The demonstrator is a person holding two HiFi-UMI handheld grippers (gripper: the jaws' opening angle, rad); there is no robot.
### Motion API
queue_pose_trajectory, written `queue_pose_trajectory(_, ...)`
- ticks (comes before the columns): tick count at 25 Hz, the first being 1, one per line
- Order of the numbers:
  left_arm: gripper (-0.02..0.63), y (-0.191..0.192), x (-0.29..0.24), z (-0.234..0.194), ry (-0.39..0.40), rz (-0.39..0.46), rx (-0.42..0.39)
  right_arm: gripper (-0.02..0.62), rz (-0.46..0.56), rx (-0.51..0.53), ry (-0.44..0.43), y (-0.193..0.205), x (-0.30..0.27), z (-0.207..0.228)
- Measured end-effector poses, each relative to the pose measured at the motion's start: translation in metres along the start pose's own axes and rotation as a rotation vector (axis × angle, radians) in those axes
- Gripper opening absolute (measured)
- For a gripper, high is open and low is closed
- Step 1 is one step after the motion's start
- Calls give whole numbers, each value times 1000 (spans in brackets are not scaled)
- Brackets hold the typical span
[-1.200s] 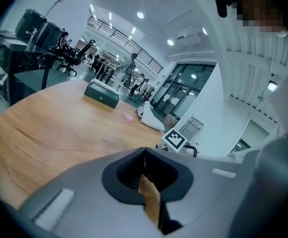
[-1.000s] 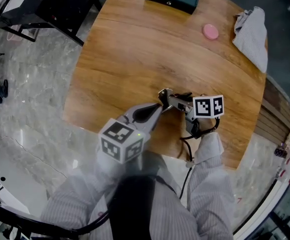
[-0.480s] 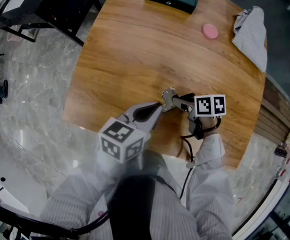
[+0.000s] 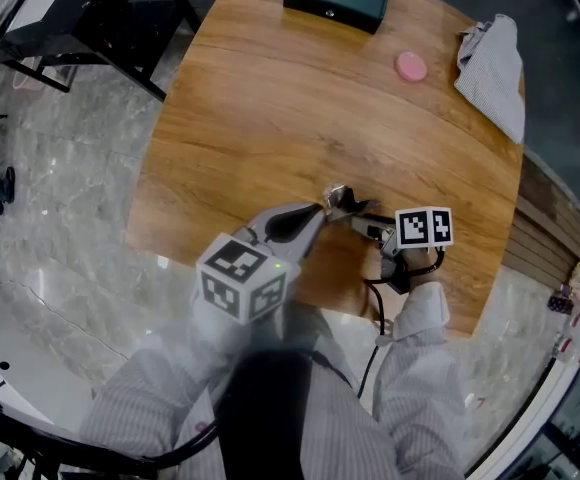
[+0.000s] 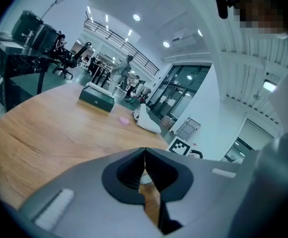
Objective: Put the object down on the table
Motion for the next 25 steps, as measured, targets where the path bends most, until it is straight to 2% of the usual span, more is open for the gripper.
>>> queue_pose_trajectory(3,0,-5,-2,4,8,2,-12,222,63,-12,-15,0,14,-2)
queue_pose_trajectory(6,0,-13,-5,13,14,11,-33,183,233,21,-49,-13,46,-27)
queue_pose_trajectory(8,0,-25,-6,22,9,31,-65,112,412,87,-50,-26,78,-54)
queue_pose_trajectory(10,0,-39,-7,32,4,53,-111,14,643,169,-48,-39,116,-86)
queue_pose_trajectory(13,0,-64,-8,48,-4,81,-192,12,937,255,-72,-49,170,-131)
queue_pose_trajectory(16,0,-84,-7,63,-6,107,-250,12,1132,307,-75,-44,212,-165)
queue_pose_trajectory(20,0,-102,1,82,-2,172,-278,12,1274,365,37,-28,244,-190)
queue_pose_trajectory(25,0,-117,2,98,6,209,-335,12,1303,398,126,-16,250,-193)
Point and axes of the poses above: the fingertips, and each gripper's own axes: x backward along the fingers, z to its right, y out of its underside, the point moved 6 cm from there along x, backward along the fingers, and after that the axes turned 12 degrees about y, right-handed, at the moved point
